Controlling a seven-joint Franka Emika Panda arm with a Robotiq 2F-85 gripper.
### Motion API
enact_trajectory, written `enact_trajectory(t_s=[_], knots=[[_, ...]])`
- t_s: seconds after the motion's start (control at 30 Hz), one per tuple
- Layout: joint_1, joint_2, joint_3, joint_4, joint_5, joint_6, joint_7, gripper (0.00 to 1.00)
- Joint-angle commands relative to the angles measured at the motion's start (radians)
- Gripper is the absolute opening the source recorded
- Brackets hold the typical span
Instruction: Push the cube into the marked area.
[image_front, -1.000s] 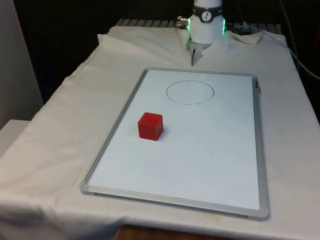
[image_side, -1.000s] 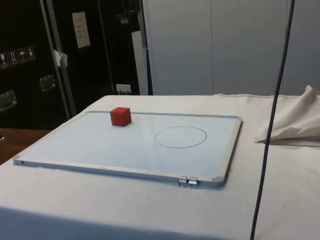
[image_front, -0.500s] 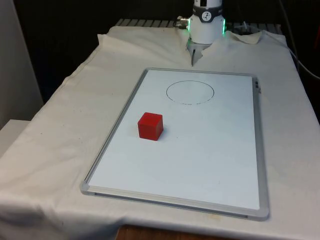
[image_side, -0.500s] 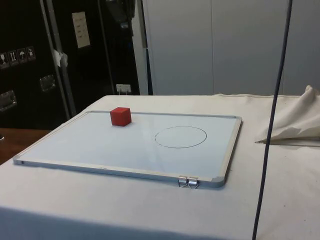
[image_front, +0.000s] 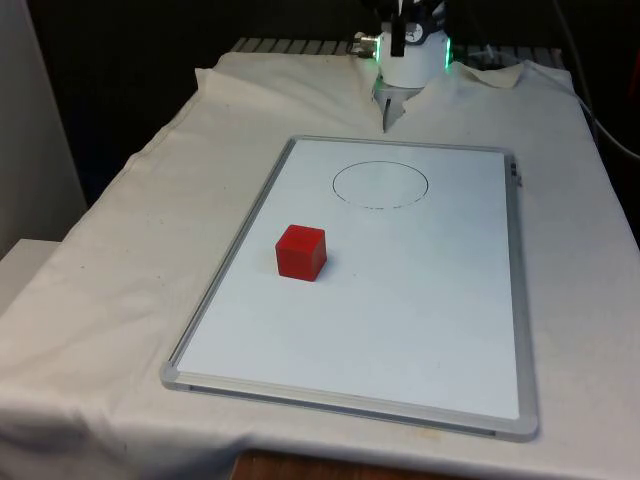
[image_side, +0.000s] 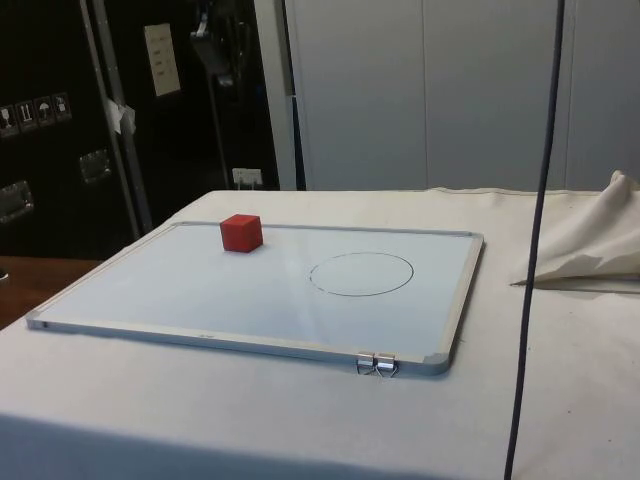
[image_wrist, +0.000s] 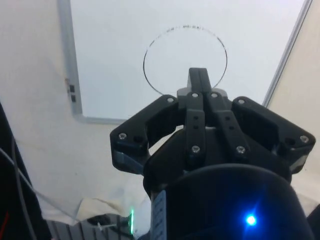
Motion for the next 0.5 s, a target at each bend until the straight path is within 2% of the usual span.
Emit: enact_trajectory(t_s=[0.0, 0.07, 0.17, 0.3, 0.33, 0.37, 0.47], knots=[[0.000, 0.007, -0.001, -0.001, 0.003, 0.018, 0.007, 0.00], [0.000, 0.008, 0.000, 0.000, 0.000, 0.013, 0.006, 0.00], [0.000, 0.028, -0.001, -0.004, 0.002, 0.061, 0.025, 0.00], [-0.002, 0.050, -0.002, -0.004, 0.003, 0.095, 0.034, 0.00], [0.000, 0.043, -0.001, -0.005, 0.000, 0.083, 0.031, 0.00], [-0.003, 0.063, -0.003, -0.001, 0.005, 0.110, 0.035, 0.00], [-0.004, 0.095, -0.004, 0.015, 0.012, 0.135, 0.032, 0.00]])
